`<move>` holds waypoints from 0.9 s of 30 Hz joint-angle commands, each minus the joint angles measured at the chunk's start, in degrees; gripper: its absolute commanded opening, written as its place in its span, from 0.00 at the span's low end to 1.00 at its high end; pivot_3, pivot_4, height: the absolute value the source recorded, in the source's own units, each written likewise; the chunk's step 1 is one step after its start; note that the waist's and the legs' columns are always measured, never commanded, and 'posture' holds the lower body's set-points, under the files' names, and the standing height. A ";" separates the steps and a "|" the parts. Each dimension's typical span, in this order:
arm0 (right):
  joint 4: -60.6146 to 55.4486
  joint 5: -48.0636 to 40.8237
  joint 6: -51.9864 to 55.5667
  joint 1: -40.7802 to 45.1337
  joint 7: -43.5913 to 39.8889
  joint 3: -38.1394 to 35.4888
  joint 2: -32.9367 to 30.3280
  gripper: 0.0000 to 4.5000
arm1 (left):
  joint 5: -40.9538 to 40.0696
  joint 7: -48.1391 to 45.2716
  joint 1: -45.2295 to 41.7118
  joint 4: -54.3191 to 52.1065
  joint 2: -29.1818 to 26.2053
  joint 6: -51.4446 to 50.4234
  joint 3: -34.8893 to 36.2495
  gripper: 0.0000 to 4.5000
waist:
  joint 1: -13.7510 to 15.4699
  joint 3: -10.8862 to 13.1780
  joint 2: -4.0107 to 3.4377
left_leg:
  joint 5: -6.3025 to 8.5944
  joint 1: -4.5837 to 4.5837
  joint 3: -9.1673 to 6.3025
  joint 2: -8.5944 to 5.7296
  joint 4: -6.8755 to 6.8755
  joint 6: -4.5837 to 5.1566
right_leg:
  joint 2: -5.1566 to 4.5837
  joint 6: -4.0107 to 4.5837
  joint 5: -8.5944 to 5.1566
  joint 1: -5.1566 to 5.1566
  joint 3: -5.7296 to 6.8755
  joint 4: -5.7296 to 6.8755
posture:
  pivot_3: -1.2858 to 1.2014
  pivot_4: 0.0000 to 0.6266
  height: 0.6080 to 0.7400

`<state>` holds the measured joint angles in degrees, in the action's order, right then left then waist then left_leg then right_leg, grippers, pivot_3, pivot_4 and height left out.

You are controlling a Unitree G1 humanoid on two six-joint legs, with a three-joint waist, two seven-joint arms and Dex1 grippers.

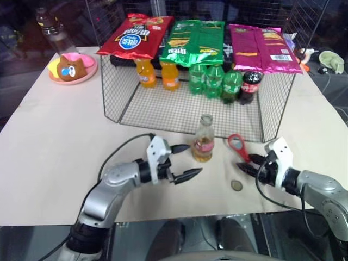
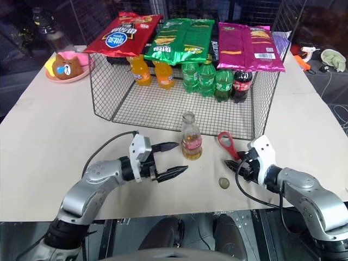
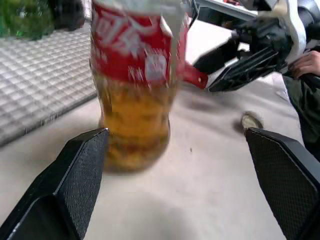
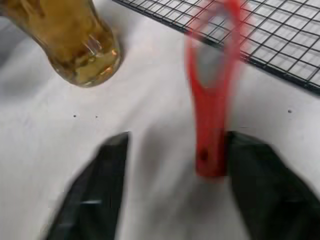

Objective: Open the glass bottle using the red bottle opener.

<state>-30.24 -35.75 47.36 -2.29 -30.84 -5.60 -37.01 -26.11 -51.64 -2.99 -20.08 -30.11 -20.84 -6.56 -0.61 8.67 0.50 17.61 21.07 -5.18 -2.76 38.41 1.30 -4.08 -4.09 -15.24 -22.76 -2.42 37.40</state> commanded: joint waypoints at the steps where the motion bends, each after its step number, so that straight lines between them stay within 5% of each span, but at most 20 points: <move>1: -0.14 0.43 -1.44 -1.25 -1.75 -2.99 -1.98 0.73 | -0.89 -0.16 1.84 -2.91 -1.12 1.54 2.73 1.00 | 0.17 0.00 0.00 | 0.00 0.00 -0.01 0.00 0.00 0.00 | -0.01 0.00 0.00 0.00 0.01 0.00 | 0.52 0.24 1.00; 8: 1.27 2.78 -7.86 -5.50 -4.58 -5.17 -2.24 0.73 | -0.76 1.86 3.88 -3.36 -0.64 2.79 5.27 1.00 | 0.37 0.00 0.00 | 0.00 0.02 -0.03 0.00 -0.01 0.00 | -0.01 0.00 0.00 0.01 0.04 -0.03 | 0.52 0.24 1.00; 18: 14.52 8.09 -46.61 -16.98 -21.27 -13.32 2.75 0.73 | 0.79 5.59 13.98 1.69 -2.53 6.73 17.04 1.00 | 0.04 0.01 -0.02 | 0.01 -0.02 0.01 0.08 -0.13 -0.02 | -0.02 0.00 0.00 0.03 0.01 -0.20 | 0.52 0.24 1.00; 27: 23.95 8.52 -56.30 -17.55 -27.81 -13.96 2.81 0.73 | 1.12 6.64 21.13 -0.28 -2.07 7.99 20.93 1.00 | 0.03 0.07 -0.09 | 0.15 -0.23 0.05 0.16 -0.13 0.21 | -0.15 0.00 0.01 0.23 -0.02 -0.18 | 0.52 0.24 1.00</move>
<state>-5.89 -25.67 -7.65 -20.07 -57.50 -18.46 -33.91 -24.93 -45.59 18.10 -17.94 -32.13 -14.22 13.04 -0.59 8.74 0.41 17.77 20.84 -5.13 -2.60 38.28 1.51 -4.24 -4.09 -15.23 -22.53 -2.43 37.22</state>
